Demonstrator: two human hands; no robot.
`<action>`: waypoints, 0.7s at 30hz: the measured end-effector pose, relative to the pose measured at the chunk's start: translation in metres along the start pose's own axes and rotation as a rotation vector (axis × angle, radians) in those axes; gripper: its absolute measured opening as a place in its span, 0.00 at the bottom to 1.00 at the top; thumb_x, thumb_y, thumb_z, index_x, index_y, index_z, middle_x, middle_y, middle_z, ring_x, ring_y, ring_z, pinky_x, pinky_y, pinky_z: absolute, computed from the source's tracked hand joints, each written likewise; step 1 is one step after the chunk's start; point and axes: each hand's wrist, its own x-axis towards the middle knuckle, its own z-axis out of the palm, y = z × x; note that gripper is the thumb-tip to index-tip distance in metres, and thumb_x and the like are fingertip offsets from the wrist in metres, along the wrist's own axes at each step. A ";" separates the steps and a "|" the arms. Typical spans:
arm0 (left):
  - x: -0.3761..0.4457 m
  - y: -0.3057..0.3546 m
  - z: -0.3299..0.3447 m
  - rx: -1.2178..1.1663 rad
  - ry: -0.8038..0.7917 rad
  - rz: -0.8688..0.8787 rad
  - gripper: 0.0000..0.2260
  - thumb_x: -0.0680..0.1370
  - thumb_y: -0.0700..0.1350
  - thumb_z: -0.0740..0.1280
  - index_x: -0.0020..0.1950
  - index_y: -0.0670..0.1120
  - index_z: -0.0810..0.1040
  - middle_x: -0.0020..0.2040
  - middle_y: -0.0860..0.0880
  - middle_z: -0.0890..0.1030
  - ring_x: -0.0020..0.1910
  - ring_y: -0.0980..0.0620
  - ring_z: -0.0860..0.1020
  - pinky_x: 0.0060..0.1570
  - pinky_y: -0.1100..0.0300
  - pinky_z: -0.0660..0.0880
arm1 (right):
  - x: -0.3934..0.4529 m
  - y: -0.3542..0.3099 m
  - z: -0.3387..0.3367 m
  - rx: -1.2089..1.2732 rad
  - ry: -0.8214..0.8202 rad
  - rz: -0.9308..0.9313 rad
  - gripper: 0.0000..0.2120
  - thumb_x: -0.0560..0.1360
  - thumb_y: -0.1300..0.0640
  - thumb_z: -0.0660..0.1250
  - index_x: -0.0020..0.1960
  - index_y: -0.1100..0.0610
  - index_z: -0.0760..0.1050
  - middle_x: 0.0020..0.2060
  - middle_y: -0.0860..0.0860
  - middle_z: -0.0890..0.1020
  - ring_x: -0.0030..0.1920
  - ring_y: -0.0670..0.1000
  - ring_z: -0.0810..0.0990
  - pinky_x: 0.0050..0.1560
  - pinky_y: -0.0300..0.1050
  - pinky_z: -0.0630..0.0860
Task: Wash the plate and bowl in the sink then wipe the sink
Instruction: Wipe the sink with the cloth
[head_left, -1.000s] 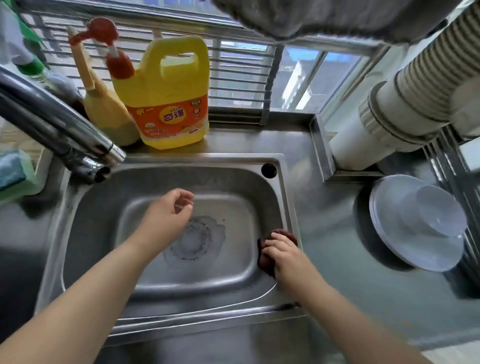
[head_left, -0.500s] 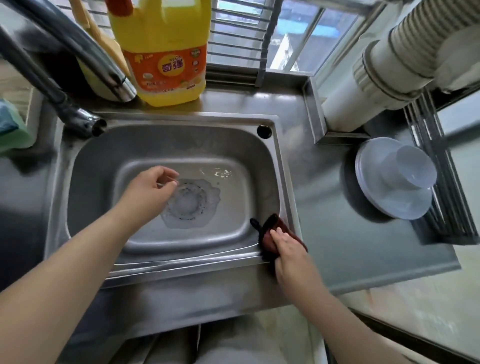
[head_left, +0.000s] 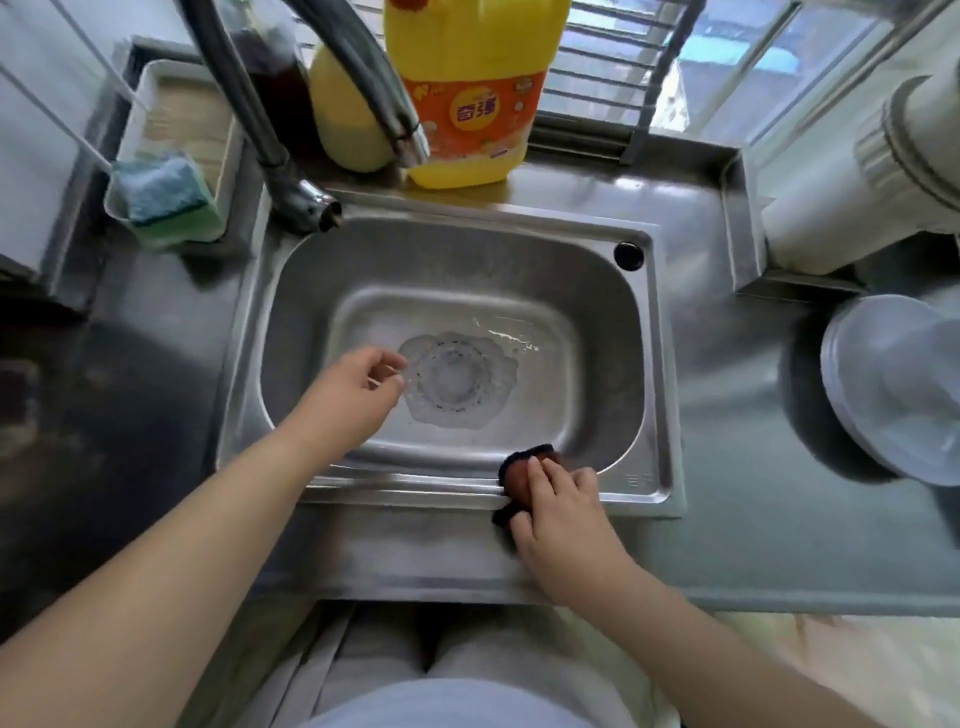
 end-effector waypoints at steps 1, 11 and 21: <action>-0.004 -0.004 -0.005 -0.007 0.026 -0.024 0.05 0.78 0.41 0.64 0.52 0.49 0.76 0.48 0.45 0.81 0.48 0.44 0.80 0.49 0.54 0.75 | 0.008 -0.014 -0.004 -0.116 -0.033 -0.109 0.13 0.65 0.58 0.58 0.39 0.60 0.80 0.45 0.66 0.81 0.42 0.61 0.72 0.45 0.54 0.66; -0.059 -0.049 -0.080 -0.164 0.397 -0.135 0.07 0.78 0.40 0.64 0.51 0.51 0.78 0.46 0.49 0.83 0.48 0.50 0.81 0.53 0.54 0.77 | 0.089 -0.172 0.007 0.352 -0.329 -0.231 0.29 0.77 0.56 0.59 0.74 0.64 0.56 0.72 0.60 0.62 0.69 0.60 0.62 0.68 0.45 0.57; -0.058 -0.090 -0.134 -0.192 0.429 -0.133 0.08 0.79 0.37 0.62 0.52 0.48 0.77 0.44 0.51 0.81 0.40 0.54 0.80 0.44 0.63 0.76 | 0.154 -0.254 0.009 0.850 0.002 0.190 0.29 0.79 0.58 0.60 0.76 0.61 0.52 0.74 0.58 0.55 0.72 0.56 0.58 0.73 0.45 0.55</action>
